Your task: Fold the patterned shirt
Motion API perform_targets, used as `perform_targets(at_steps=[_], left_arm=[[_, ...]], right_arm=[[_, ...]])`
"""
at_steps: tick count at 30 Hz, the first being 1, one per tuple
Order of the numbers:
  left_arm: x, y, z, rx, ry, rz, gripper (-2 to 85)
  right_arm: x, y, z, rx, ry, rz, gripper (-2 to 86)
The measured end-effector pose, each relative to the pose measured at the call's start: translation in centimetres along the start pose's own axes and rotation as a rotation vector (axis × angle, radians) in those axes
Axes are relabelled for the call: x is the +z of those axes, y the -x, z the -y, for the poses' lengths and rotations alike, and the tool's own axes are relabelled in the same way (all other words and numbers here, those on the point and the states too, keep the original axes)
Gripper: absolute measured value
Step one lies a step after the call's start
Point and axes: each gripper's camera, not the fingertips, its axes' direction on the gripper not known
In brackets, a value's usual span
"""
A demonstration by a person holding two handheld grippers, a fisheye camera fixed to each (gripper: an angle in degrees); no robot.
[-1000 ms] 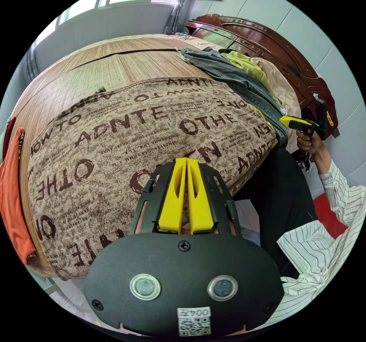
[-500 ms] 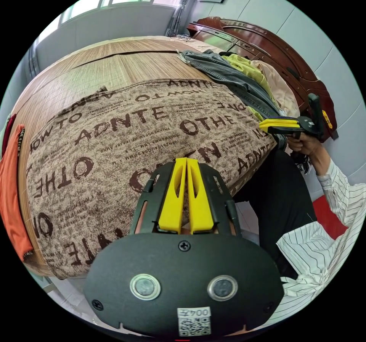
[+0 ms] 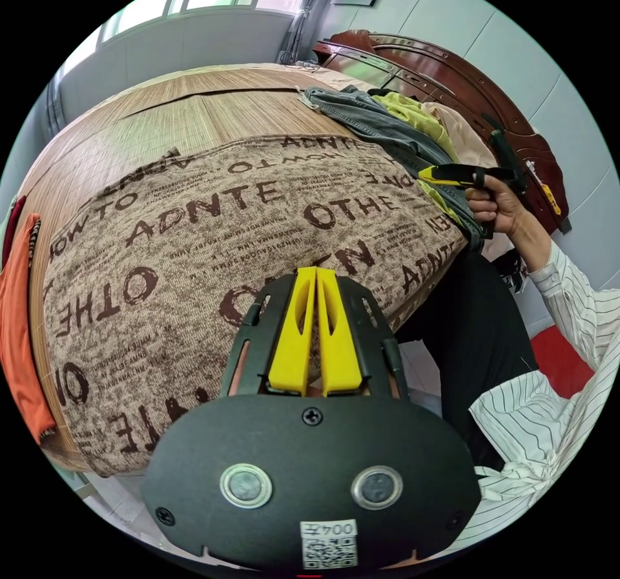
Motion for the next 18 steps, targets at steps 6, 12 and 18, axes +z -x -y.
perform_targets(at_steps=[6, 12, 18], left_arm=[[-0.6, 0.5, -0.3, 0.001, -0.006, -0.01, 0.4], [-1.2, 0.6, -0.5, -0.005, -0.015, -0.004, 0.4], [-2.0, 0.3, -0.9, -0.032, -0.034, 0.014, 0.5]], right_arm=[[3.3, 4.0, -0.3, -0.131, 0.003, -0.29, 3.5], [3.7, 6.4, -1.5, -0.189, 0.009, -0.355, 6.1], [2.2, 10.5, -6.0, -0.137, -0.106, -0.113, 6.9]])
